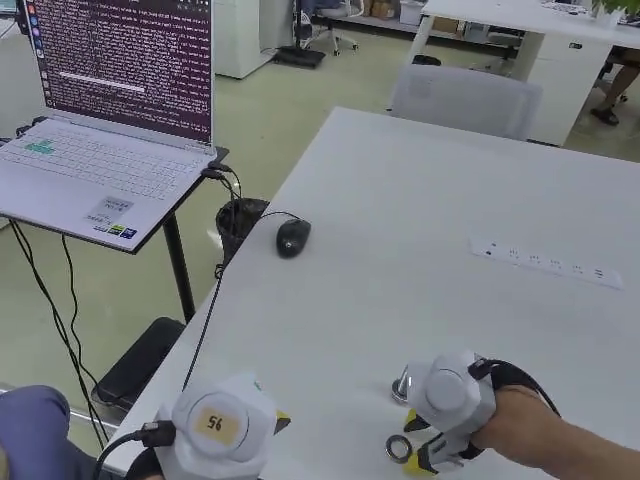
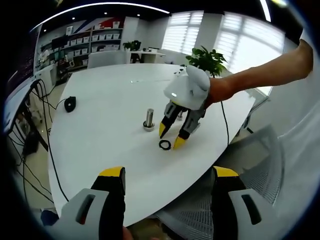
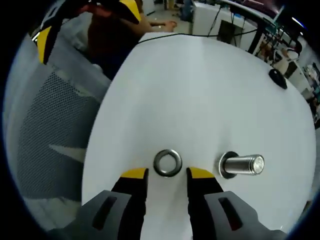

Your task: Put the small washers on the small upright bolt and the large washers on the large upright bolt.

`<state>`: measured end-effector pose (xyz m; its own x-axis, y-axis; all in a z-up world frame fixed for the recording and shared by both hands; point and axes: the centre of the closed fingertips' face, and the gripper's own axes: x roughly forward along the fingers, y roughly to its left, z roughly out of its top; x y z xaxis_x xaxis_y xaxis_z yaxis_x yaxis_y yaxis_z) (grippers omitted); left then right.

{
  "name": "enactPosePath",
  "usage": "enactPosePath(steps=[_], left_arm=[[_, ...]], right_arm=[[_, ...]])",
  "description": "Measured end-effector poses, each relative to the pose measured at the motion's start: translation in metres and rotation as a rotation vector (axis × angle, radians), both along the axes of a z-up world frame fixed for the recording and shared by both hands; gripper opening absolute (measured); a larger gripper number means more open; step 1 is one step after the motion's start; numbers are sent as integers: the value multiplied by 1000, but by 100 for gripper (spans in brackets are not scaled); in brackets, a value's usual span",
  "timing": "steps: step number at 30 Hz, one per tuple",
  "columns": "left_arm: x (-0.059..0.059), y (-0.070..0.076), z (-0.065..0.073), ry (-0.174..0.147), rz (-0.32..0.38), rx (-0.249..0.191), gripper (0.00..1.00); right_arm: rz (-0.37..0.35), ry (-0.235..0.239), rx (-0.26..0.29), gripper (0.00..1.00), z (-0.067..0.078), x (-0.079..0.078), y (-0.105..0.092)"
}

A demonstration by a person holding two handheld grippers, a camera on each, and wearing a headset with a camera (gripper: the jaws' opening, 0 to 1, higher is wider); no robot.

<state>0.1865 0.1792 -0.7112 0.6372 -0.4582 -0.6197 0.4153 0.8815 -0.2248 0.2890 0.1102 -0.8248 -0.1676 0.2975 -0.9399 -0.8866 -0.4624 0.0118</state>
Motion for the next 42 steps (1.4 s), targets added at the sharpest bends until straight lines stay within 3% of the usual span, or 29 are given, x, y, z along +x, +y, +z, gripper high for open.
enactPosePath(steps=[6, 11, 24, 36, 42], left_arm=[[2, -1, 2, -4, -3, 0, 69], [4, -1, 2, -4, -4, 0, 69], [5, 0, 1, -1, -4, 1, 69], [5, 2, 0, 1, 4, 0, 69], [5, 2, 1, 0, 2, 0, 69]], right_arm=[[57, 2, 13, 31, -1, -2, 7], [80, 10, 26, 25, -6, -2, 9], [-2, 17, 54, 23, -8, -1, 9], [-55, 21, 87, 23, -2, -1, 13], [-60, 33, 57, 24, -5, -2, 9]])
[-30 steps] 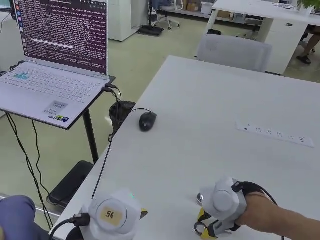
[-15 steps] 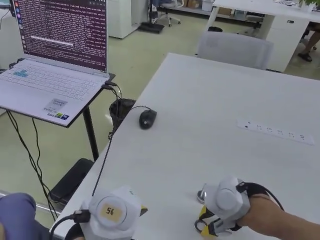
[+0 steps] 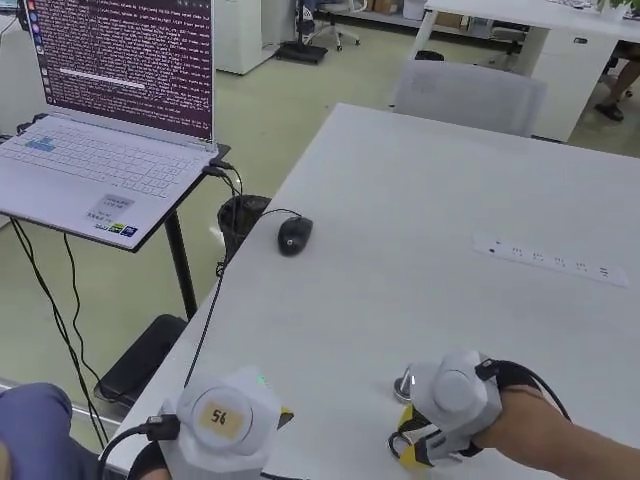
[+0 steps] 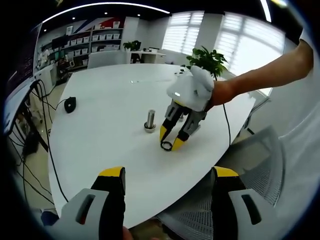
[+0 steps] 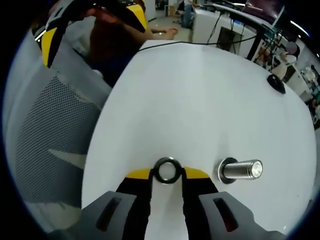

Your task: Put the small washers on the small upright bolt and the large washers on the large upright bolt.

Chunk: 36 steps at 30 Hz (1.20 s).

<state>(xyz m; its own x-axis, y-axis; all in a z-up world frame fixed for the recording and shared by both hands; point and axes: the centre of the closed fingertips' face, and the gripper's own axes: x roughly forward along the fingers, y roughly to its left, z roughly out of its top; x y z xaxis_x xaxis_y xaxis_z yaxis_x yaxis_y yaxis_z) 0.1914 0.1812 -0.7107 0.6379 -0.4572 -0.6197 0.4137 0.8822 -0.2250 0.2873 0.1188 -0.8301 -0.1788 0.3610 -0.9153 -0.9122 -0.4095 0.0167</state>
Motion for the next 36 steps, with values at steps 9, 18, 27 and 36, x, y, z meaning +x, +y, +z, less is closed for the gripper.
enactPosePath(steps=[9, 18, 27, 36], left_arm=[[-4, 3, 0, 3, 7, 4, 69], [-3, 1, 1, 1, 12, 1, 69], [-1, 1, 2, -3, 6, 3, 69], [-2, 4, 0, 3, 10, 6, 69]], right_arm=[[228, -36, -62, 32, 0, -2, -8], [291, -49, -51, 25, 0, -2, -5], [203, -34, -43, 23, 0, 1, -5], [127, -24, 4, 23, 8, 3, -2]])
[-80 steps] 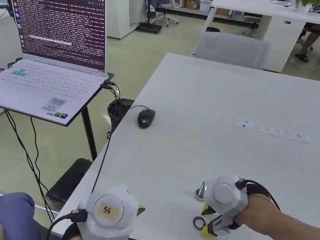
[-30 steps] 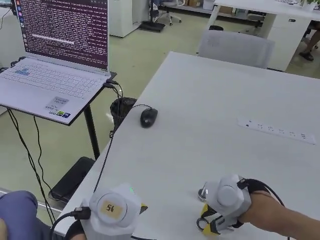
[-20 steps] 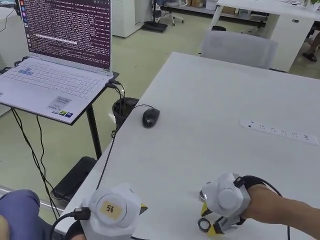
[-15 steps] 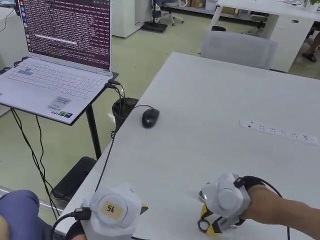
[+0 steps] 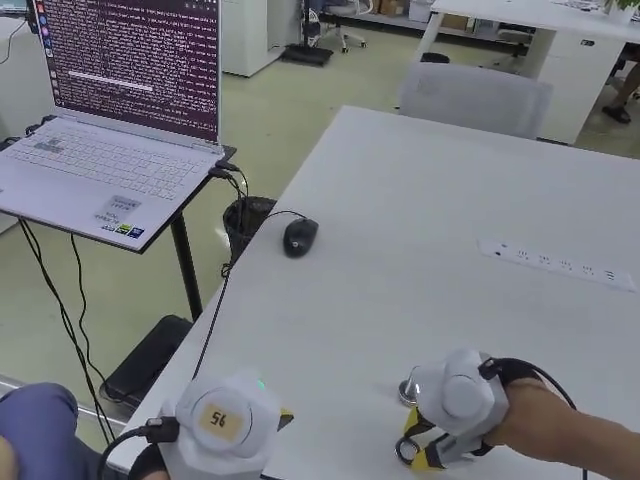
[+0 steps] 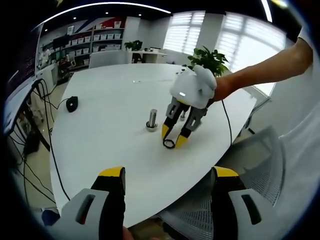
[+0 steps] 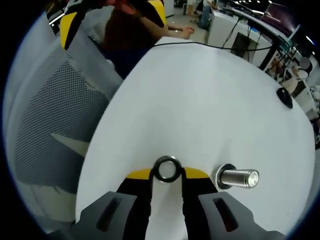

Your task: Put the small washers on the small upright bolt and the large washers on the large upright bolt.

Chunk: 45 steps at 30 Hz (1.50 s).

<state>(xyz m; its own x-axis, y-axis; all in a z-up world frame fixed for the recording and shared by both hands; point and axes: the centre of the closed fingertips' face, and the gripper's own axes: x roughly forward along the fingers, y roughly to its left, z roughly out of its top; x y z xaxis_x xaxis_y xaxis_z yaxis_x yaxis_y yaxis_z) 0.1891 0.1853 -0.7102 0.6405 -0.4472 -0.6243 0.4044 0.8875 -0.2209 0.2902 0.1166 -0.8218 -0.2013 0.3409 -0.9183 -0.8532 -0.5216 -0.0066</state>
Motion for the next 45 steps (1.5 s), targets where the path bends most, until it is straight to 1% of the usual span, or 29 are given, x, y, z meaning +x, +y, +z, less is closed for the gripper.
enactPosePath(steps=[6, 9, 10, 11, 14, 15, 16, 19, 21, 24, 26, 29, 30, 37, 42, 45], left_arm=[[3, -4, 2, -5, -8, -2, 69], [4, -5, 3, -7, -11, -3, 69], [5, -5, 3, -8, -11, -5, 69], [5, -5, 3, -8, -11, -6, 69], [5, -6, 2, -6, -18, -4, 69], [6, -7, 2, -6, -20, -5, 69], [6, -7, 2, -7, -23, -4, 69], [6, -8, 2, -8, -27, -5, 69], [6, -9, 1, -7, -28, -5, 69], [6, -9, 1, -7, -27, -7, 69], [5, -9, 1, -7, -26, -7, 69], [5, -7, 1, -8, -19, -5, 69], [4, -6, 1, -8, -16, -6, 69], [1, -2, 0, -2, -1, -5, 69], [1, -3, 0, -3, -5, -5, 69], [2, -3, 0, -3, -5, -7, 69]], right_arm=[[-41, -3, 36, 23, 9, 4, 5], [-69, -13, 72, 23, 21, 7, 8], [-83, -18, 90, 23, 28, 8, 10], [-86, -20, 95, 23, 32, 9, 10], [-100, -50, 122, 23, 48, 18, 11], [-114, -56, 134, 23, 53, 22, 12], [-147, -56, 152, 23, 60, 28, 14], [-198, -59, 185, 23, 72, 41, 18], [-231, -65, 191, 23, 76, 51, 19], [-260, -83, 175, 23, 73, 65, 21], [-276, -93, 166, 23, 70, 70, 22], [-301, -89, 146, 23, 64, 75, 24], [-302, -93, 143, 23, 64, 75, 24], [-321, -78, 119, 23, 61, 73, 26], [-326, -65, 92, 23, 52, 72, 25], [-337, -54, 68, 23, 45, 73, 25]])
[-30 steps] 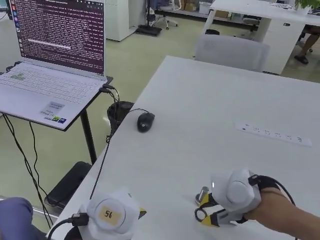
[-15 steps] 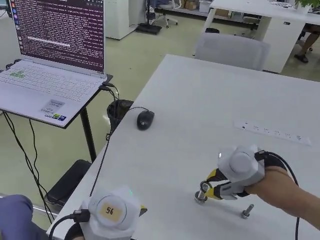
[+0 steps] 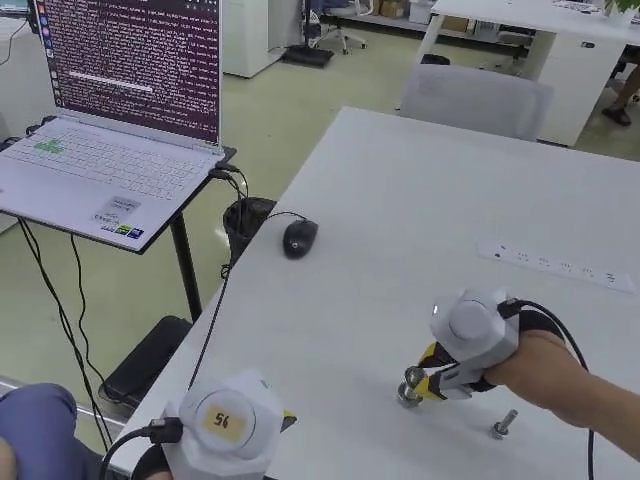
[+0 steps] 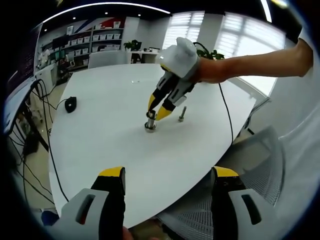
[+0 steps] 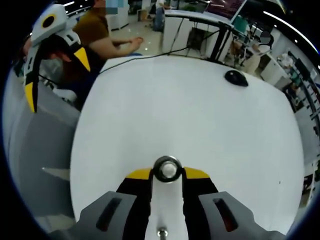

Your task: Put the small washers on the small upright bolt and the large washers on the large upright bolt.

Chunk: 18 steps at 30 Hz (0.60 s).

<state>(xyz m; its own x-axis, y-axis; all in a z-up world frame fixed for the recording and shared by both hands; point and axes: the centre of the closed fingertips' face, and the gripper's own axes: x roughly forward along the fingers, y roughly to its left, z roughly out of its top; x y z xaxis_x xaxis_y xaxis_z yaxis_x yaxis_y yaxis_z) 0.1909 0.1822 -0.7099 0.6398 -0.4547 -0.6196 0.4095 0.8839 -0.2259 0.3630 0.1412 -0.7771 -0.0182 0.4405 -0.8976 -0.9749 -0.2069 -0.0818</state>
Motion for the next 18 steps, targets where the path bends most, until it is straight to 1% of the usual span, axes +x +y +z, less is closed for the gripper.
enactPosePath(steps=[2, 4, 6, 8, 11, 13, 18], left_arm=[[0, 0, 0, -1, -1, 1, 69], [1, 0, 0, -2, 0, 0, 69], [1, 1, 0, -2, 2, 1, 69], [1, 2, 0, -1, 5, 0, 69], [0, 3, 0, -1, 9, 0, 69], [0, 4, -1, 0, 11, 1, 69], [1, 5, -2, 1, 15, 0, 69]], right_arm=[[-4, 2, -6, 23, -3, -1, 0], [-23, 20, -16, 23, -10, 0, 0], [-32, 28, -27, 24, -15, 0, 0], [-41, 32, -35, 24, -18, -1, -1], [-54, 40, -41, 24, -25, 0, -1], [-70, 48, -40, 24, -28, 0, 0], [-94, 41, -42, 24, -31, -2, -6]])
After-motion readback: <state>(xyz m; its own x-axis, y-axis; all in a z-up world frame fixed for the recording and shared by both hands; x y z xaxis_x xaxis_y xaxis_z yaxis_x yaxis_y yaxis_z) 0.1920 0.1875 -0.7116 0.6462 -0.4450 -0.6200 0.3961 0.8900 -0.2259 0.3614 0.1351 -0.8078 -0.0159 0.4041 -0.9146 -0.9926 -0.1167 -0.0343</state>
